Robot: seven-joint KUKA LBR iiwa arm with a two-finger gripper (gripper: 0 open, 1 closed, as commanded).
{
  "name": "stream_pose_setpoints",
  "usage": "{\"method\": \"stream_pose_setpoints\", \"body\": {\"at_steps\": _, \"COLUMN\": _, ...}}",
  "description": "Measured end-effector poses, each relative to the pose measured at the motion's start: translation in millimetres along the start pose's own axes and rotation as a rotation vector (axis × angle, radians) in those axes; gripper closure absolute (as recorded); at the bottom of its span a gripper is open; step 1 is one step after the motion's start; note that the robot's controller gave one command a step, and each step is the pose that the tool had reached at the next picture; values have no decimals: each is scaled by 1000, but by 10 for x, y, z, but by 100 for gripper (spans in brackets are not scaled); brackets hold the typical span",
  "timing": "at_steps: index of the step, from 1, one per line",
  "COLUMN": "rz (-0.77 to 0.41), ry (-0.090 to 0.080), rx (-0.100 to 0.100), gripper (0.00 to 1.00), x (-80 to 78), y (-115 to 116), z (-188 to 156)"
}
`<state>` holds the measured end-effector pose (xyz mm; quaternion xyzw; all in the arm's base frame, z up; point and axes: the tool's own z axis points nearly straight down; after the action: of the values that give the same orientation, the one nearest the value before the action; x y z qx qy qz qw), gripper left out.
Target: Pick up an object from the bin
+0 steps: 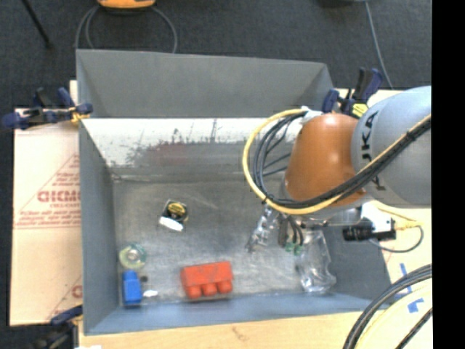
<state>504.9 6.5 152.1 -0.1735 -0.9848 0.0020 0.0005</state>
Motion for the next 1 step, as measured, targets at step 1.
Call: {"method": "stream_pose_setpoints", "body": {"at_steps": 1, "rz": -2, "ry": -2, "rx": -4, "gripper": 0, "x": -2, "y": 41, "z": 0}}
